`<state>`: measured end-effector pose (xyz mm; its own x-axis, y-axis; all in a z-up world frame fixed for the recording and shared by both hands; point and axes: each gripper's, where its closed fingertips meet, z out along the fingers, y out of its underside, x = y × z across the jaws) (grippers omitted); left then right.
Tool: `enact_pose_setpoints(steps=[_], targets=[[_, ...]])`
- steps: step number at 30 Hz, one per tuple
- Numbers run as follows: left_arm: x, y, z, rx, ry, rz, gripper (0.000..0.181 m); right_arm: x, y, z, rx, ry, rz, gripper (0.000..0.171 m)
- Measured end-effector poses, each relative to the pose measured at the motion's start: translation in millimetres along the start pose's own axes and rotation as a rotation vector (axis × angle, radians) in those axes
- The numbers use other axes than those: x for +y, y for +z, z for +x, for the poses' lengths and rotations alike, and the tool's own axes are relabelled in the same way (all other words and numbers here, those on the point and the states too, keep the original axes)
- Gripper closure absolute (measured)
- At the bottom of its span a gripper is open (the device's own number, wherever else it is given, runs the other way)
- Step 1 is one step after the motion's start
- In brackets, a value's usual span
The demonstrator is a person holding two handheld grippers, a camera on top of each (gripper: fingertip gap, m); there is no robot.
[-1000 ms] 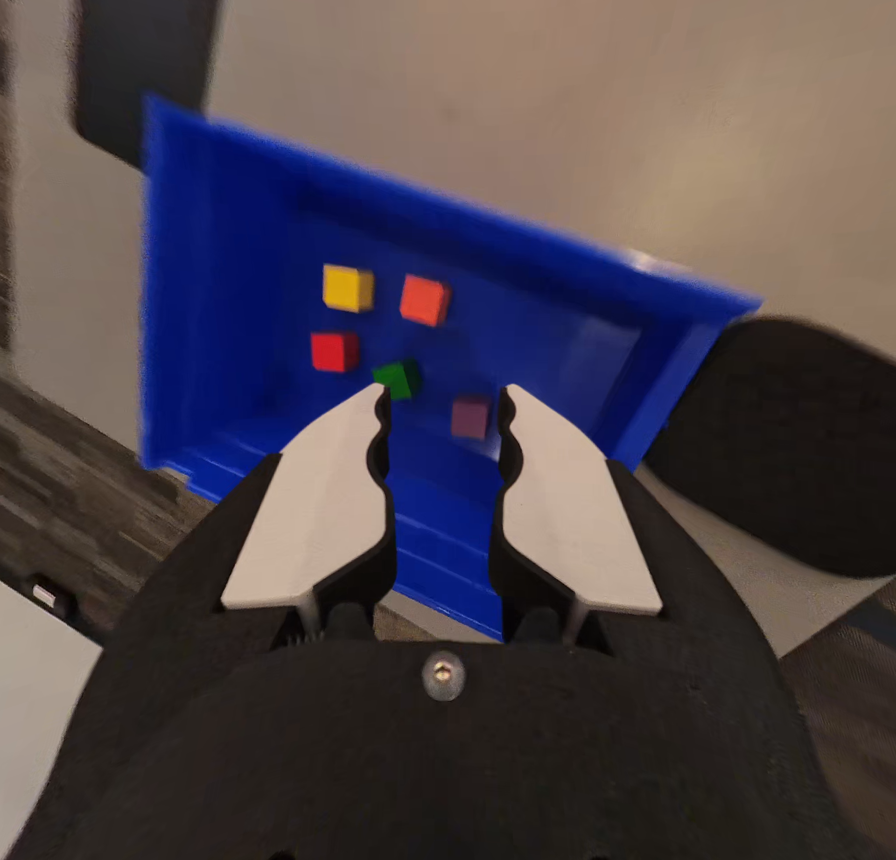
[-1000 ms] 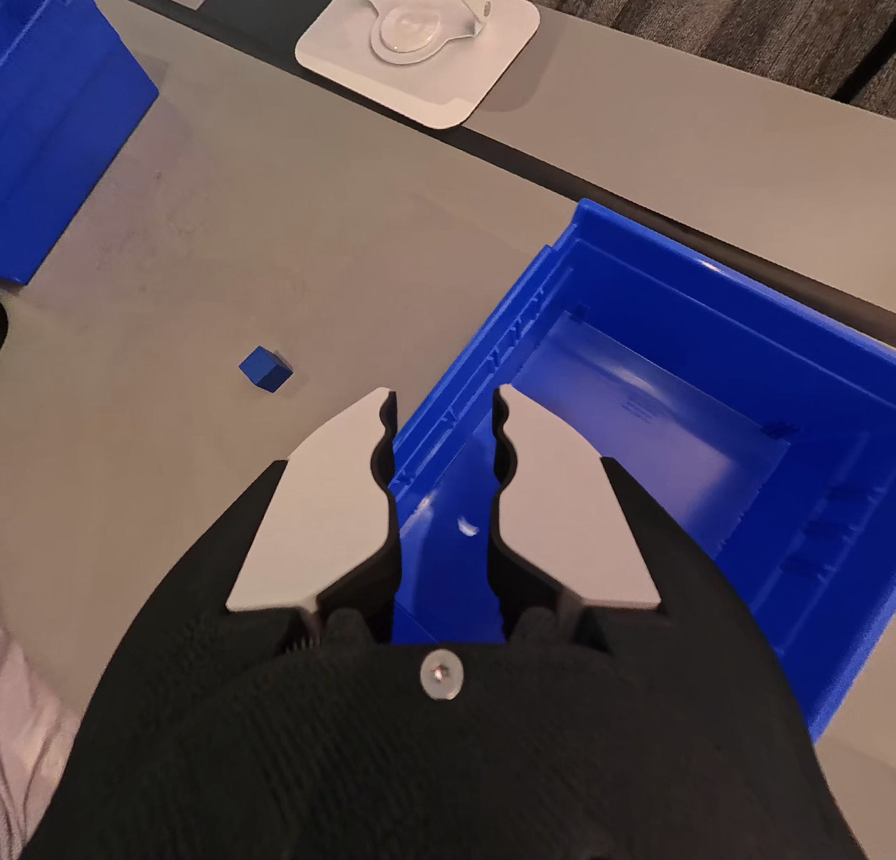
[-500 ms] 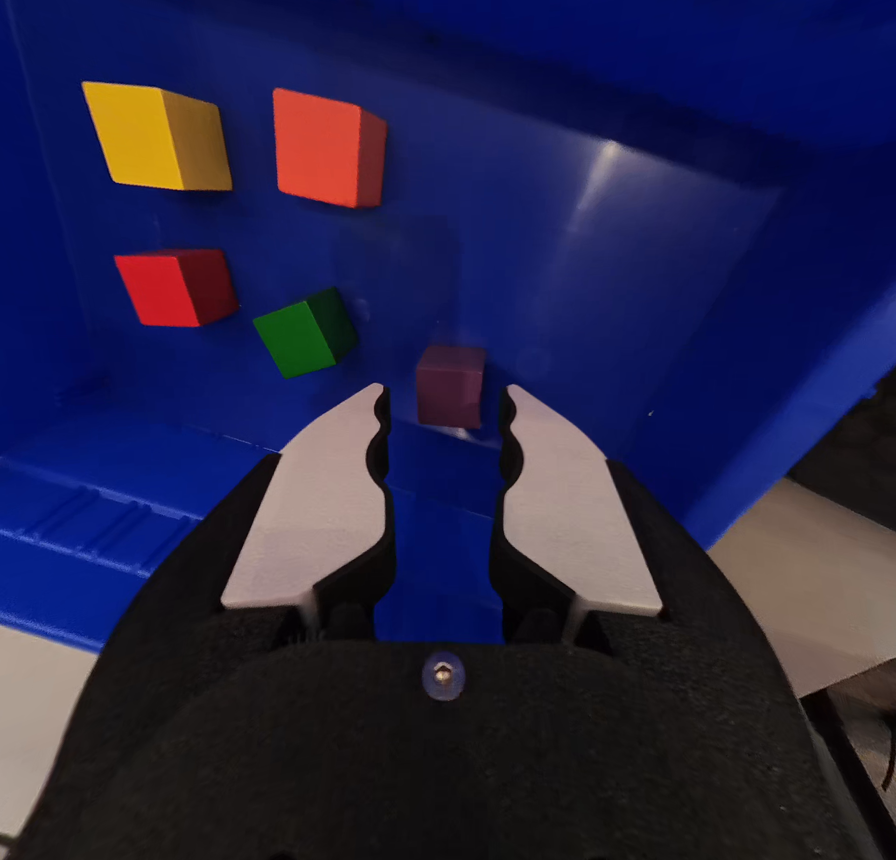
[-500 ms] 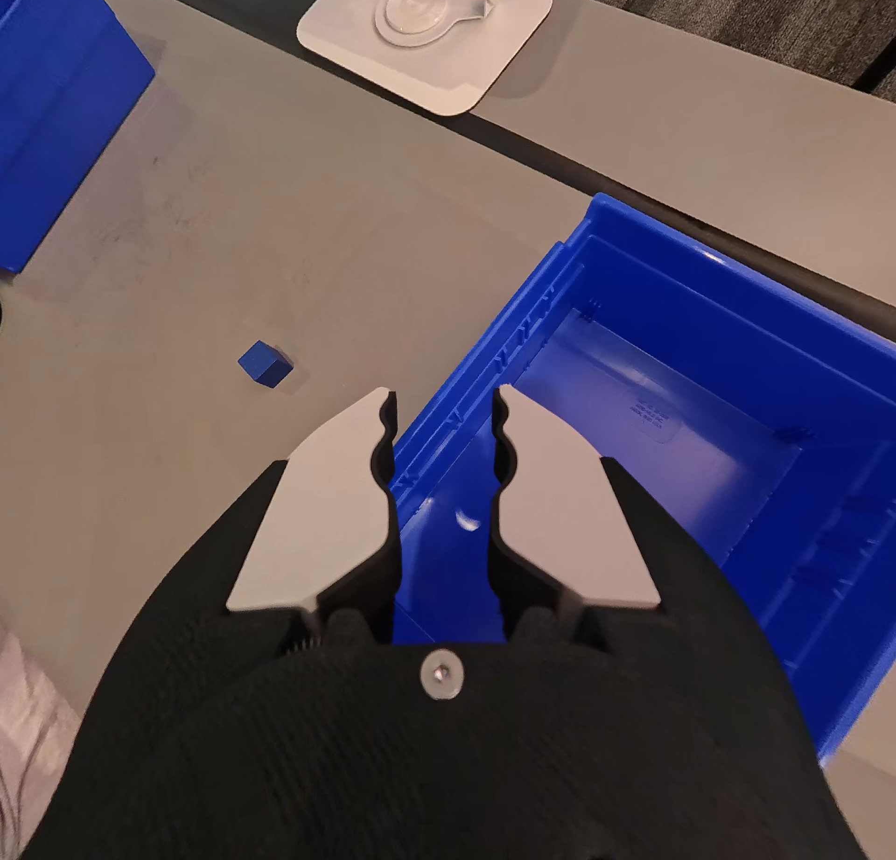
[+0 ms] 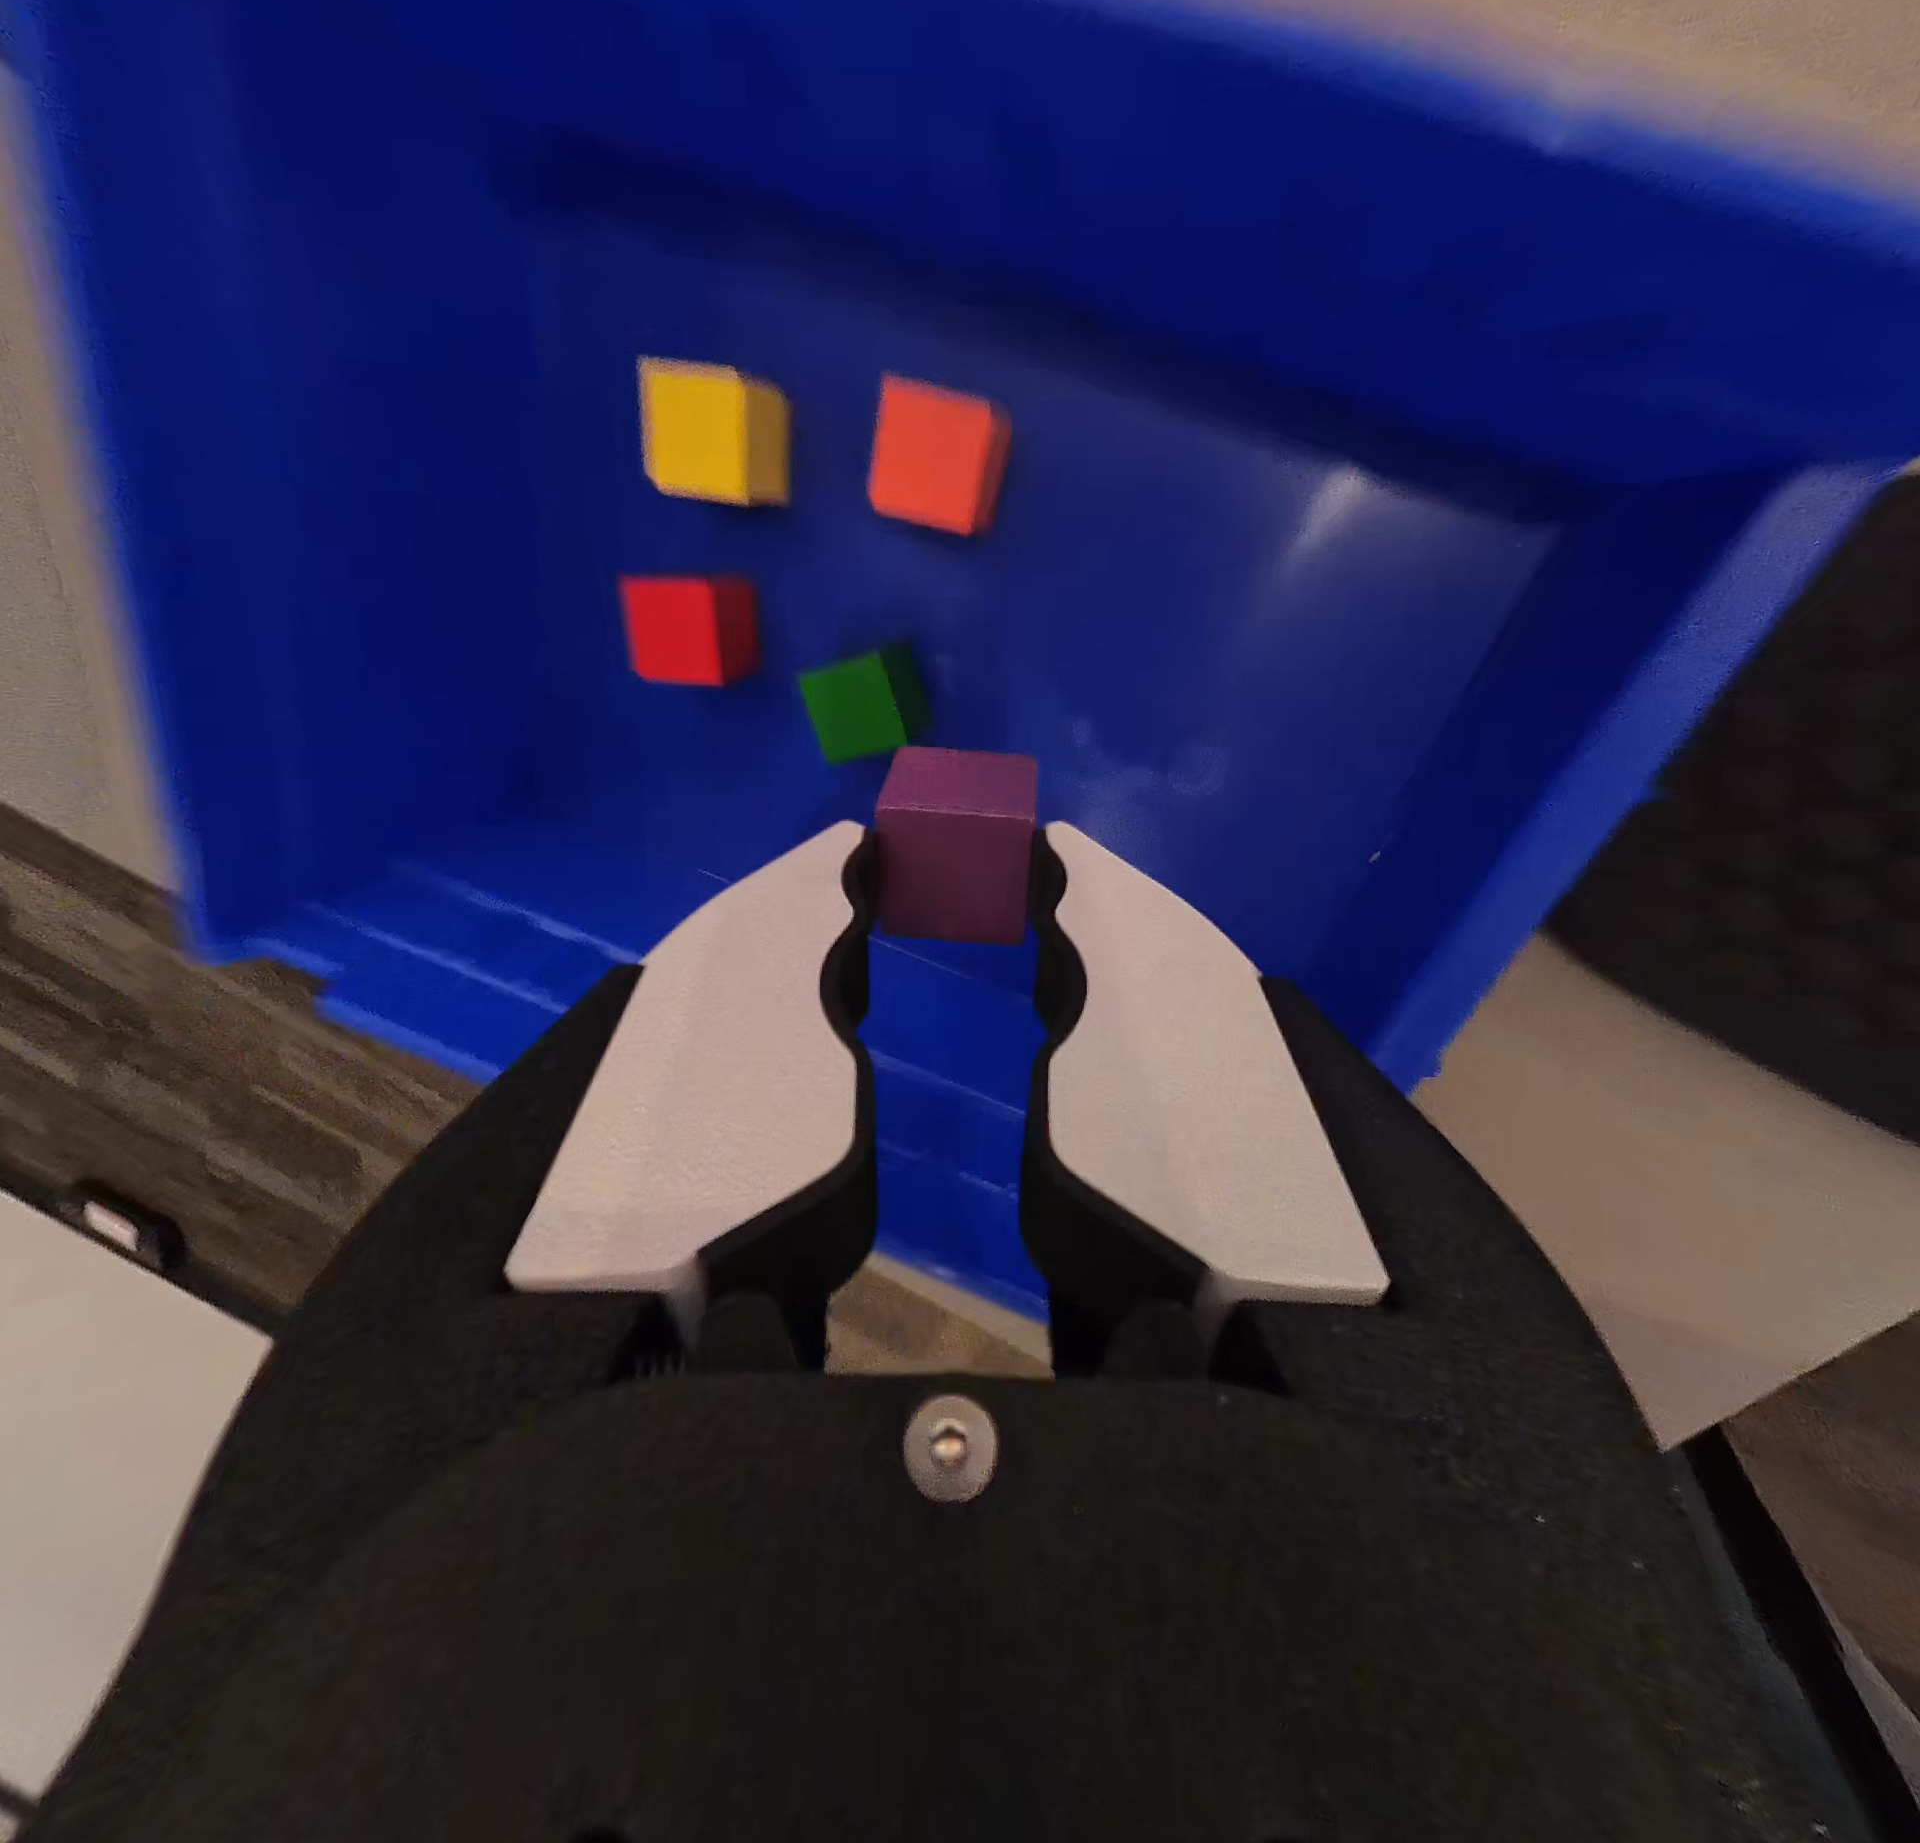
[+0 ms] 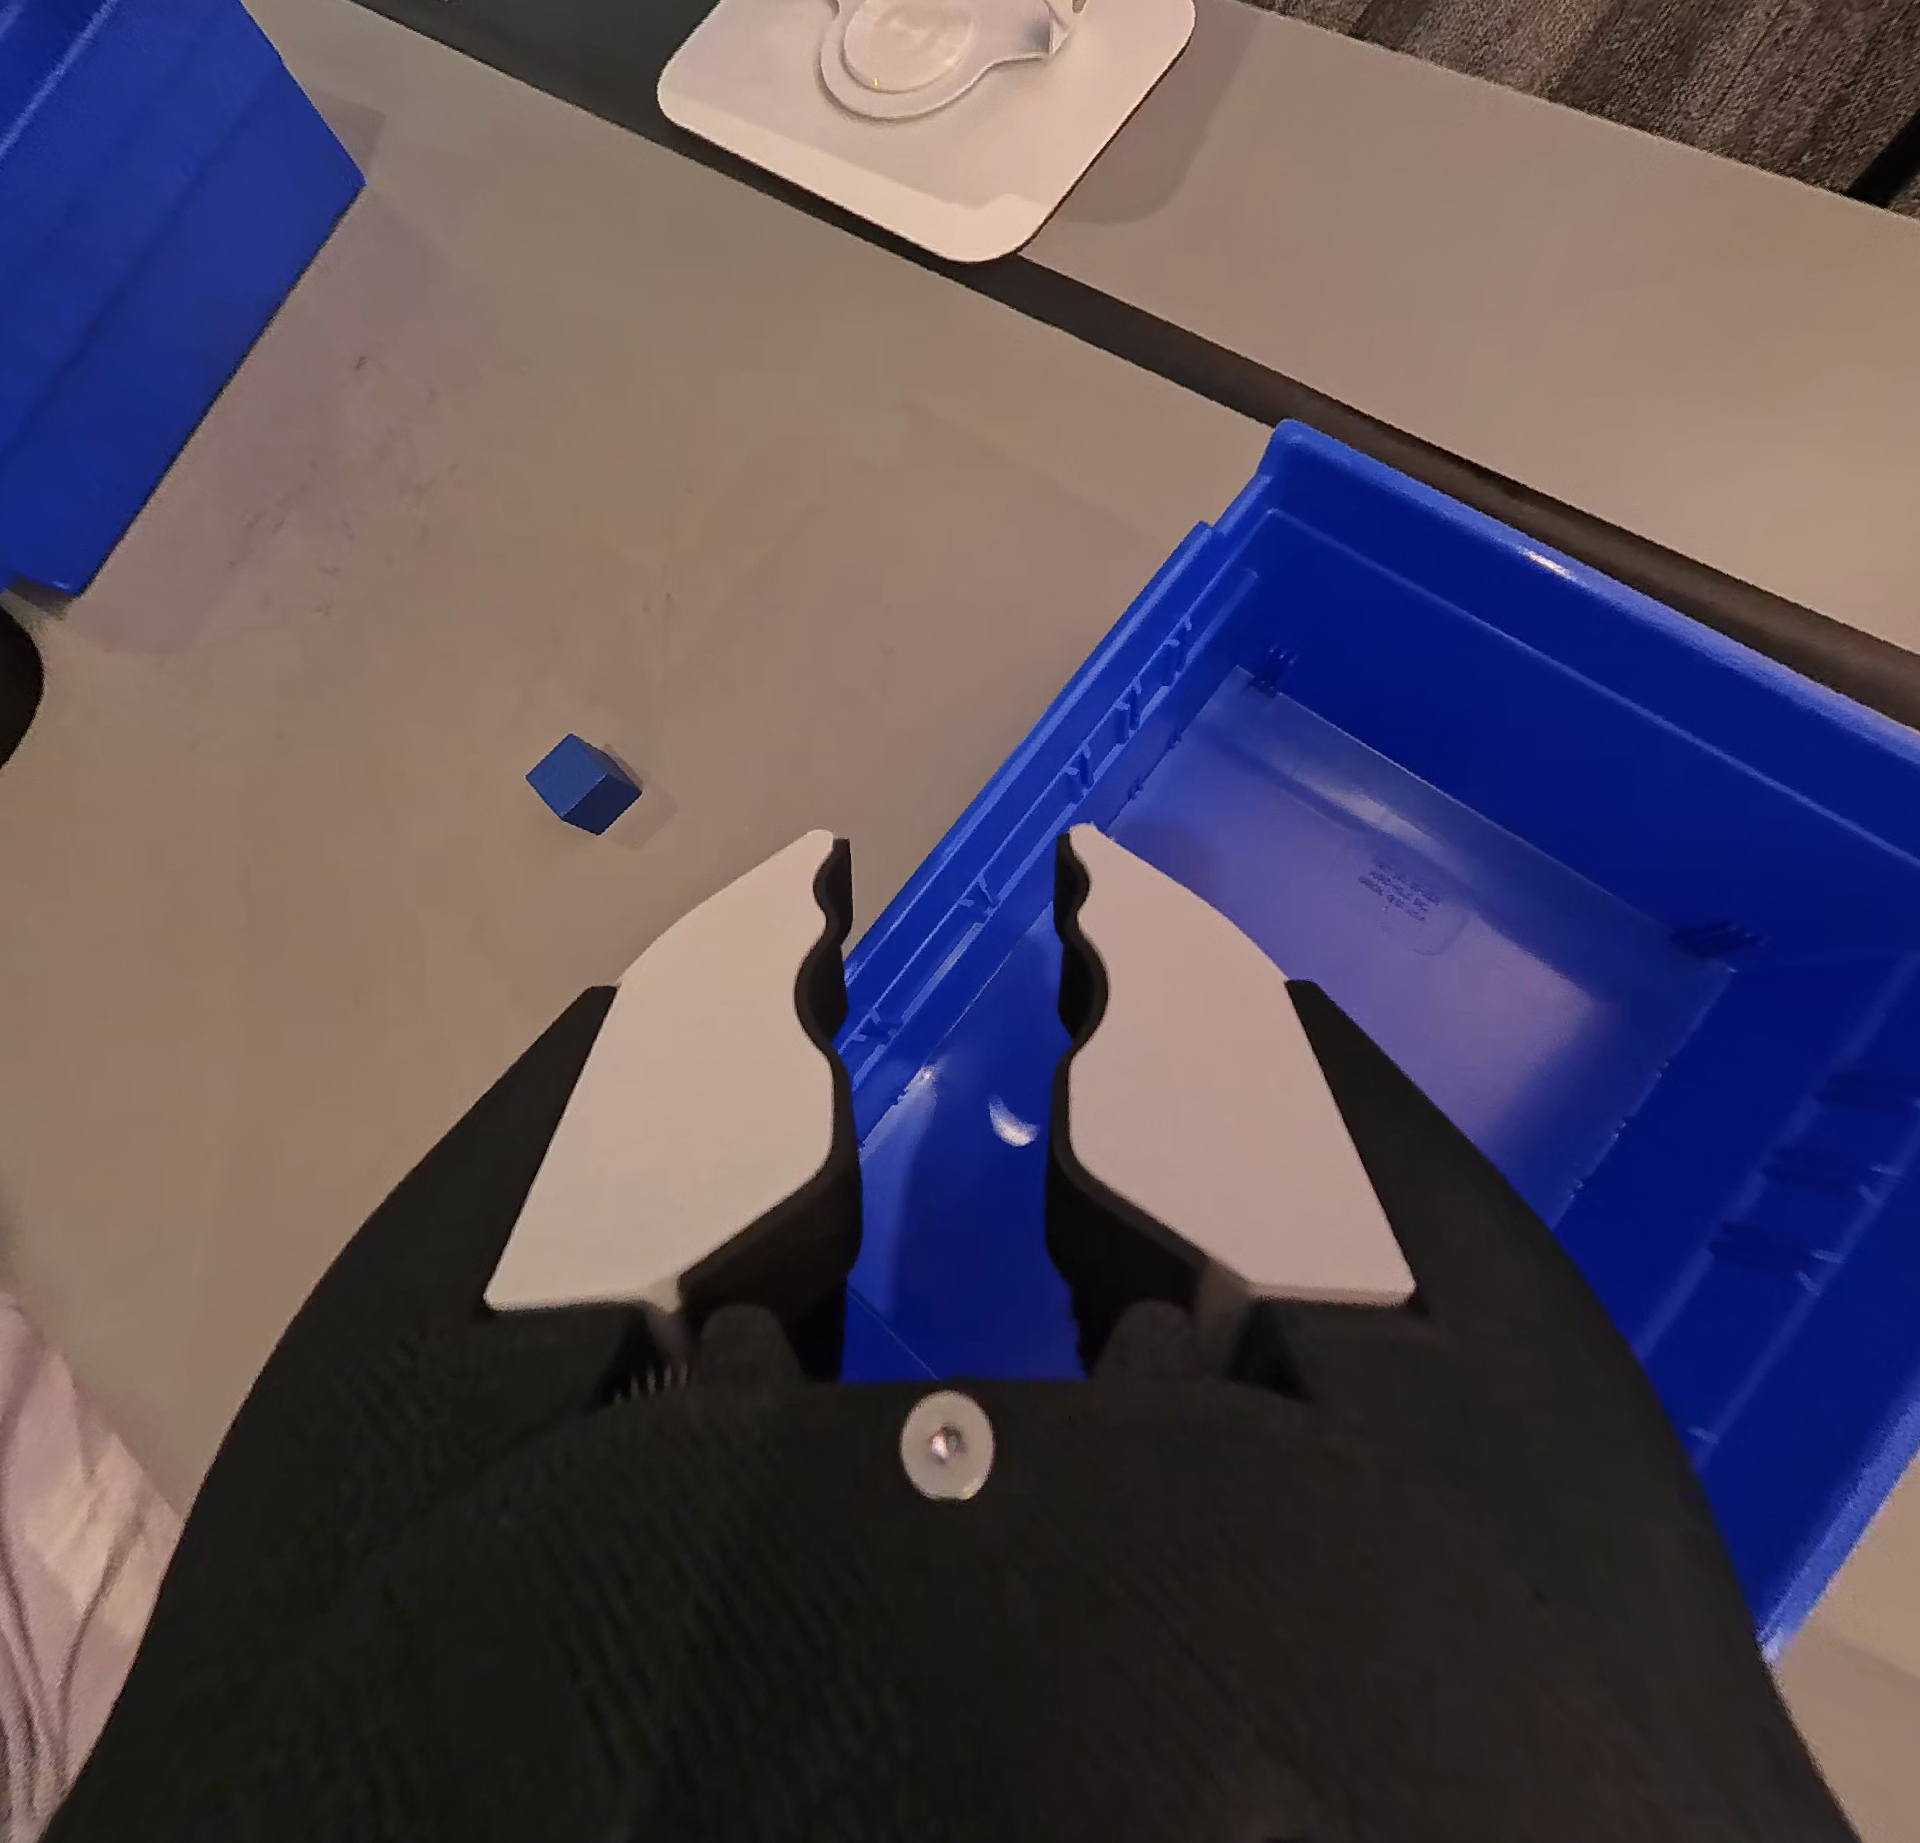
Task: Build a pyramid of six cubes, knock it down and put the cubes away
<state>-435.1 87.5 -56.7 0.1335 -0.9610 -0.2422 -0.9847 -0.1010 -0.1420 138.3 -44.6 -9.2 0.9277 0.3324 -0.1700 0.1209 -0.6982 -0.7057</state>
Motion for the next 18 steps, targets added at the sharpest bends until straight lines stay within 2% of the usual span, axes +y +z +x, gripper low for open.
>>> enact_pose_setpoints(steps=[4,7,9,12,15,18], targets=[[-81.4,-68.0,15.0,-0.002,0.114,0.177,0.153,1.4,1.7,0.1,0.002,-0.002,-0.012,0.133],[-152.8,-83.3,51.7,0.053,0.246,0.278,0.153,3.5,3.2,-1.1,0.002,-0.005,-0.025,0.133],[-193.7,-70.7,78.9,0.099,0.322,0.294,0.154,4.0,3.5,-2.2,0.002,-0.009,-0.029,0.133],[-239.5,-26.6,113.3,0.14,0.404,0.237,0.154,4.8,4.3,-4.1,-0.001,-0.017,-0.036,0.133],[-267.8,23.0,139.9,0.151,0.468,0.146,0.154,6.4,5.7,-6.1,-0.005,-0.026,-0.047,0.133],[-287.8,57.6,155.5,0.143,0.499,0.082,0.154,6.3,6.2,-8.1,-0.007,-0.036,-0.052,0.133]])
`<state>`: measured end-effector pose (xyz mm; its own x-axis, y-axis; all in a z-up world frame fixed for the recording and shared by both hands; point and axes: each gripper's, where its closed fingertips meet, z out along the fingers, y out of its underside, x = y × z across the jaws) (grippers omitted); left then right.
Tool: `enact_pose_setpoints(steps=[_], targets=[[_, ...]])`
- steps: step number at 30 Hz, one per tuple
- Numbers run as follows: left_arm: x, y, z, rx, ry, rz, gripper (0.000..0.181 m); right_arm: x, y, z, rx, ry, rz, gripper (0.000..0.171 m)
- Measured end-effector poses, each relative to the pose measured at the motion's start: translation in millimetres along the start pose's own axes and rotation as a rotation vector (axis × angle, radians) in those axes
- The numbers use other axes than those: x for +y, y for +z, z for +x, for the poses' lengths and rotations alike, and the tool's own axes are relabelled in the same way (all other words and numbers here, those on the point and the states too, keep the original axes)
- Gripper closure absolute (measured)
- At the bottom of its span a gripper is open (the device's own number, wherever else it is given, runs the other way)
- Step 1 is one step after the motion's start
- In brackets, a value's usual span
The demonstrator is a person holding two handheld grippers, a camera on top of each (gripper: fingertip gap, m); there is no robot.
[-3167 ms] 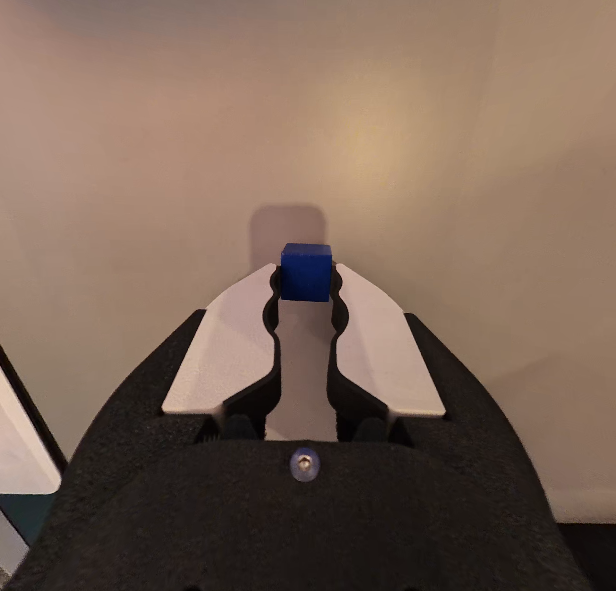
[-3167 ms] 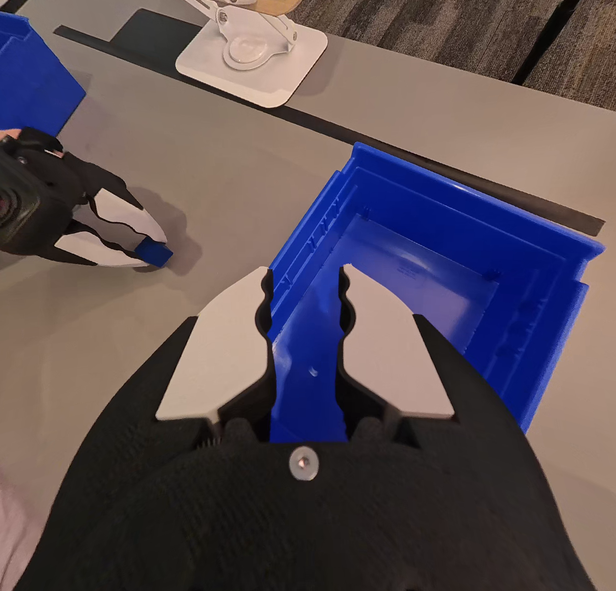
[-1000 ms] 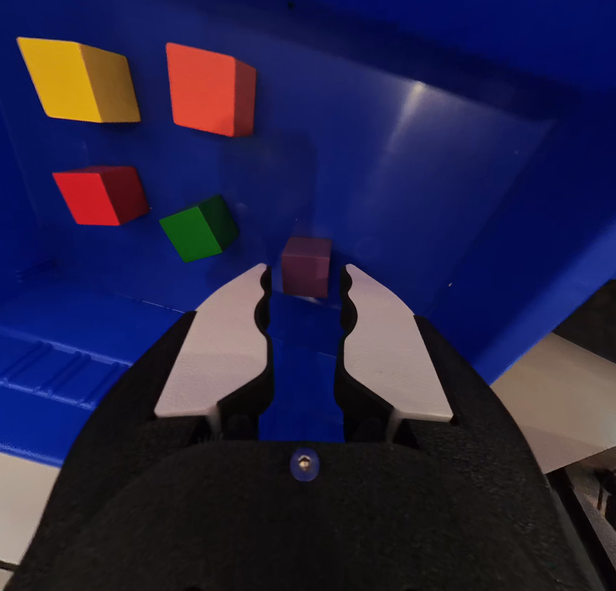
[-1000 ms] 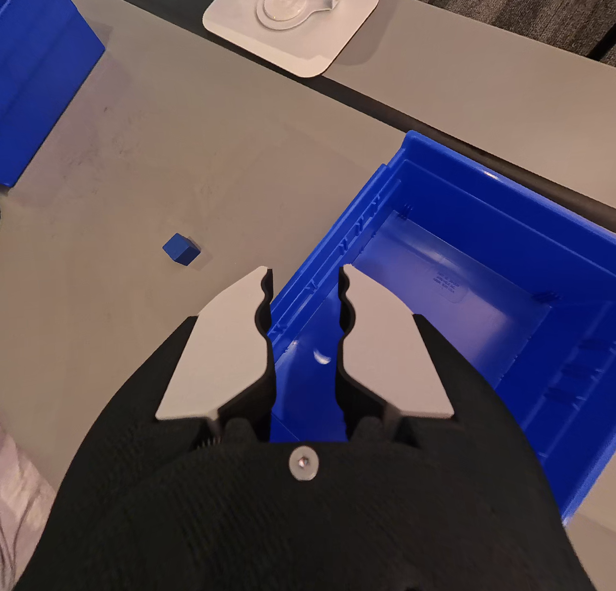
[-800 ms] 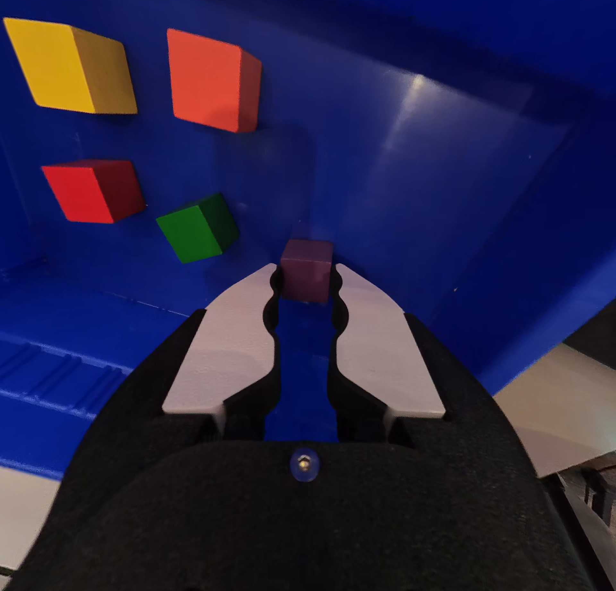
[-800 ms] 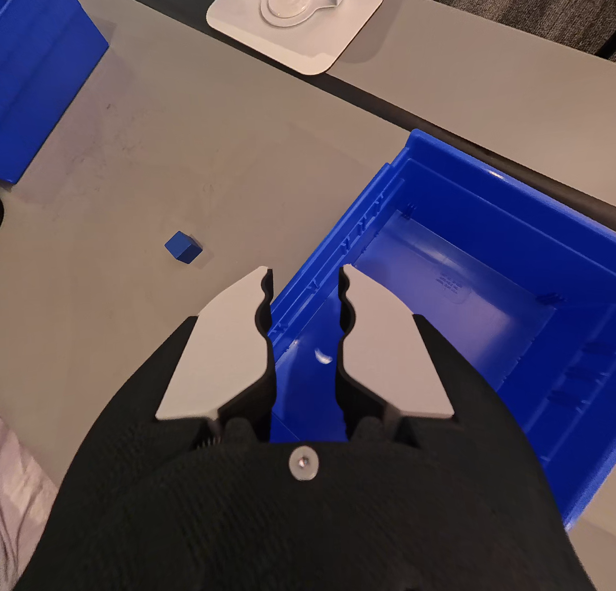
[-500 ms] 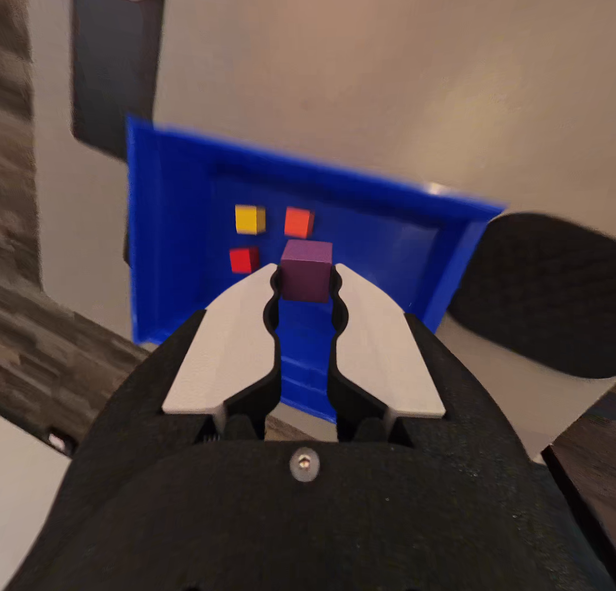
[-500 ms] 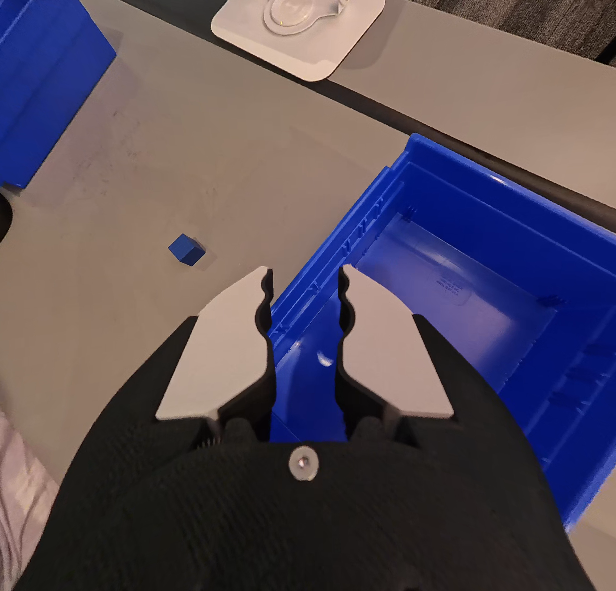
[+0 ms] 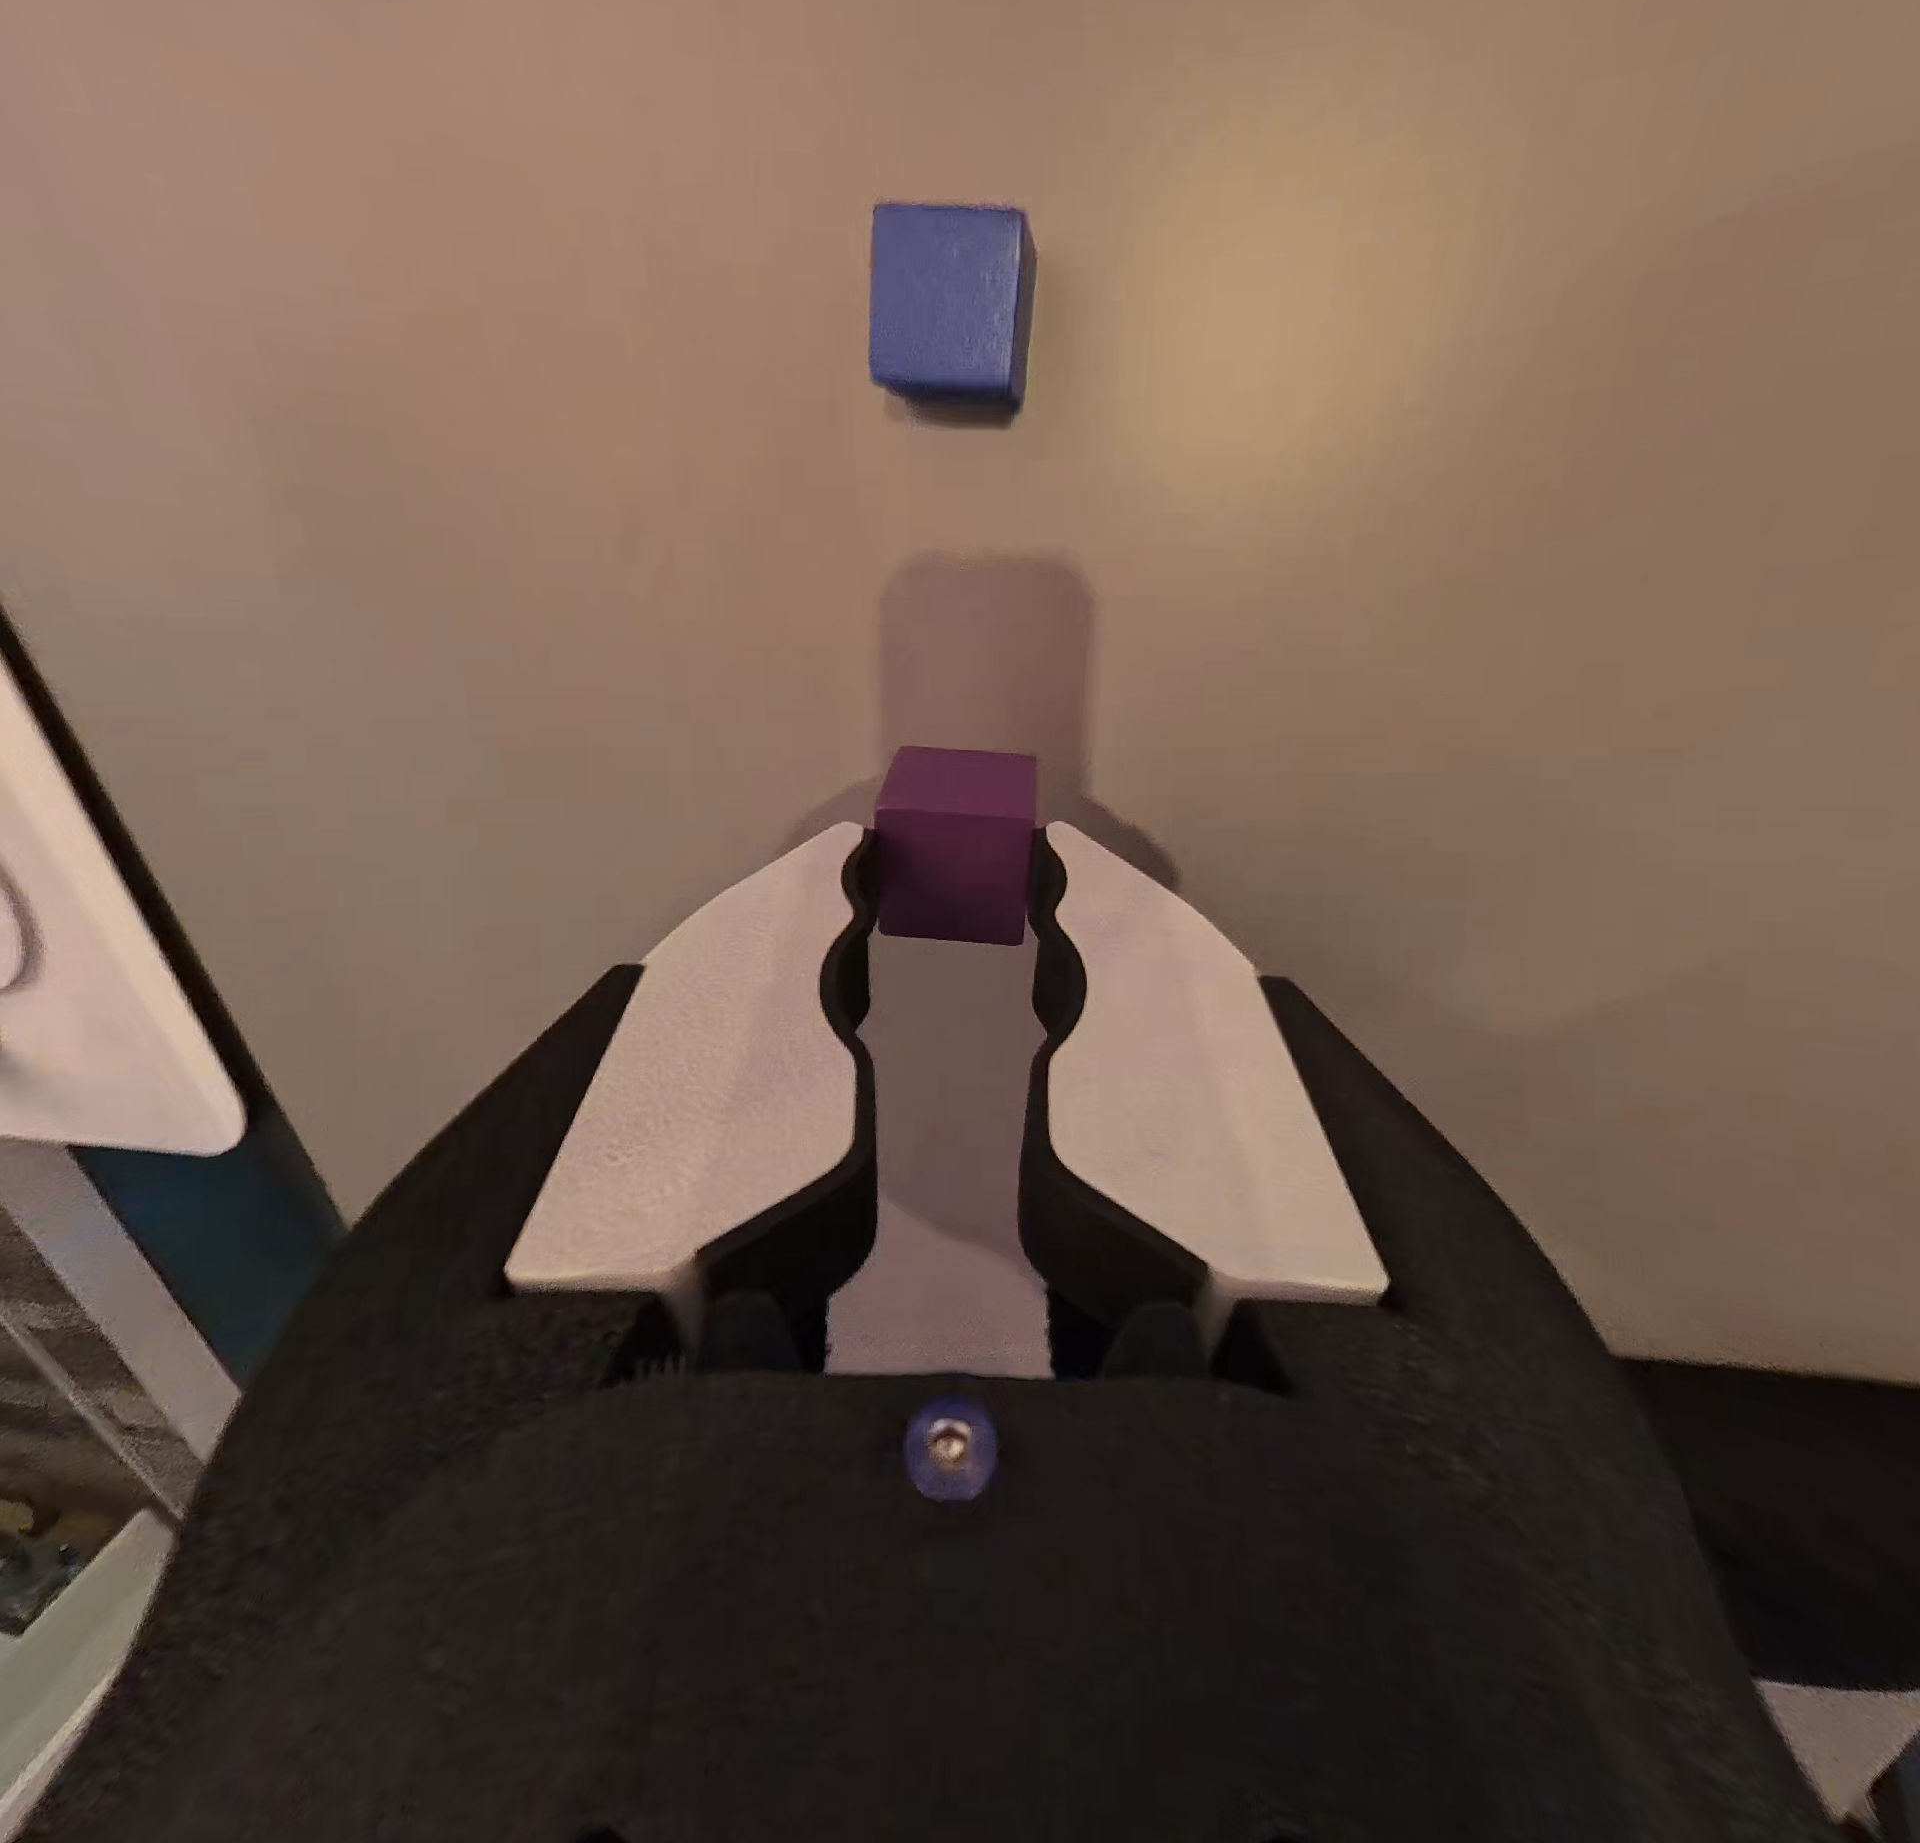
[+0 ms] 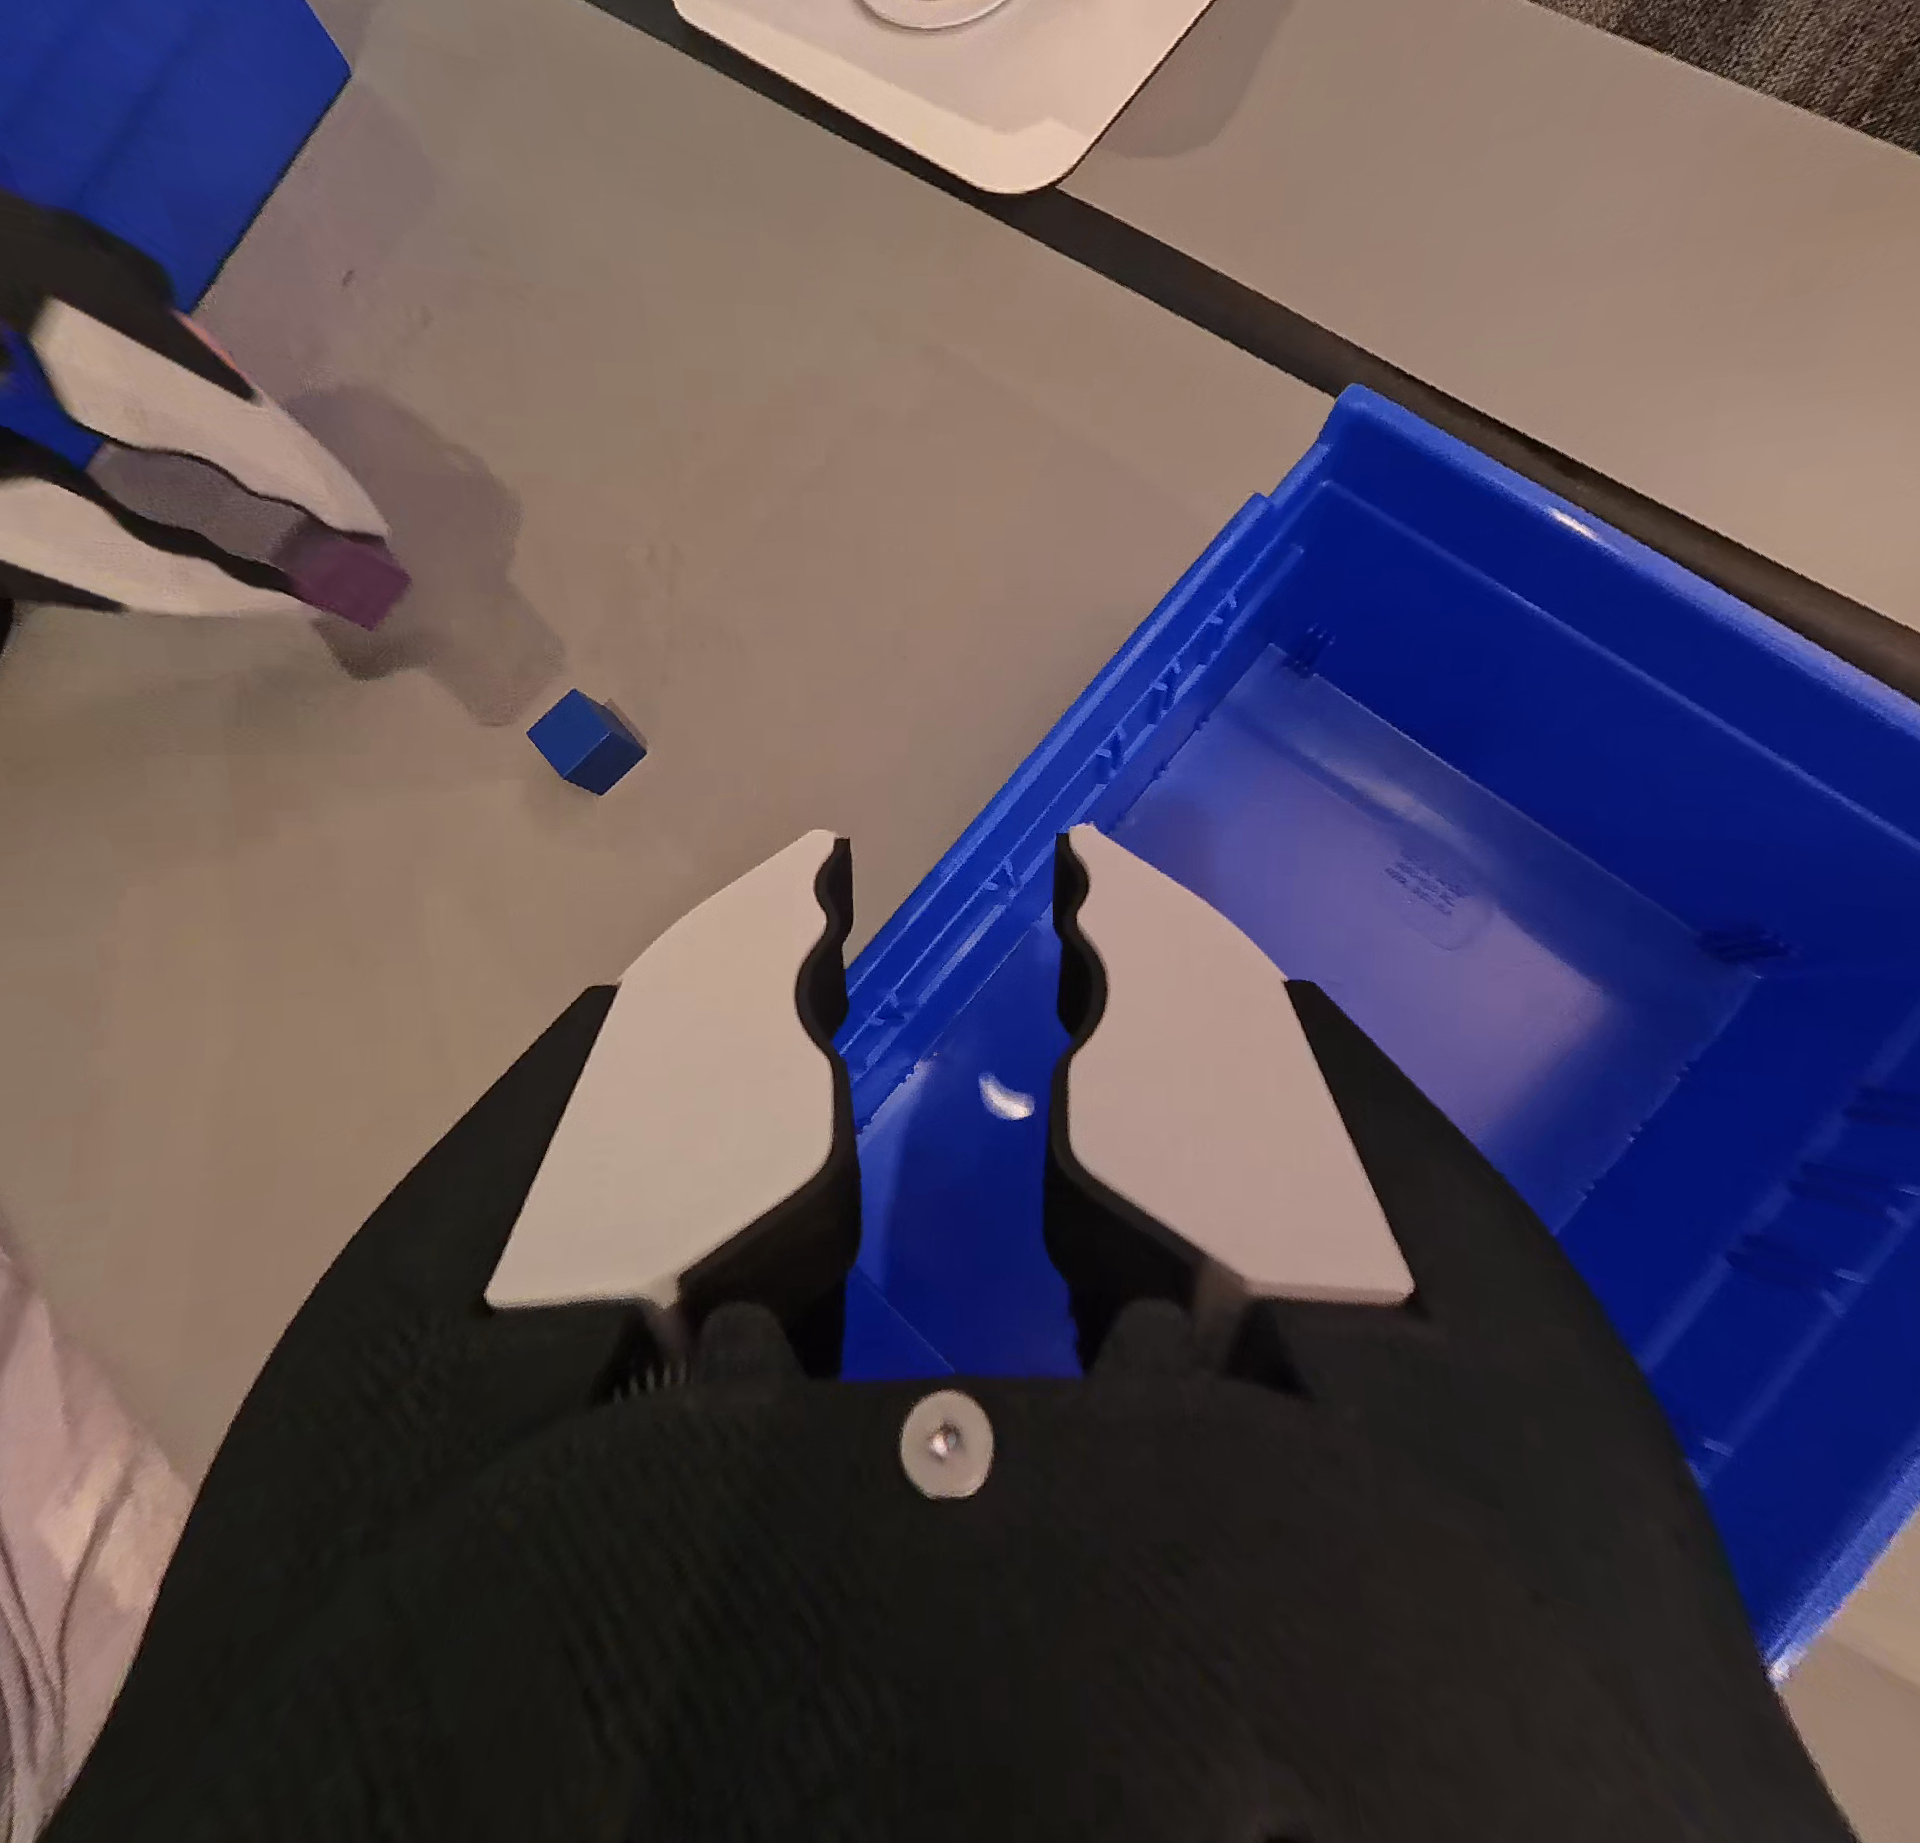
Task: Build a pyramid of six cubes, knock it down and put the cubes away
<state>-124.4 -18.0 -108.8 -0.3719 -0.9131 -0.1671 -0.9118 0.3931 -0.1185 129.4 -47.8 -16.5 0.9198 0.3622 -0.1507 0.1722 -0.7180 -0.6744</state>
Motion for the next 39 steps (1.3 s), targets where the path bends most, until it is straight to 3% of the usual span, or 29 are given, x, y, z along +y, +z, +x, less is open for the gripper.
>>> enact_pose_setpoints(steps=[10,39], targets=[[-34.1,40.0,1.1,0.029,0.034,-0.072,0.154,-6.1,-5.3,-6.8,-0.014,-0.023,0.027,0.133],[-51.5,51.8,0.0,0.074,-0.021,-0.055,0.154,-2.9,-5.9,-3.0,-0.021,-0.007,0.023,0.133]])
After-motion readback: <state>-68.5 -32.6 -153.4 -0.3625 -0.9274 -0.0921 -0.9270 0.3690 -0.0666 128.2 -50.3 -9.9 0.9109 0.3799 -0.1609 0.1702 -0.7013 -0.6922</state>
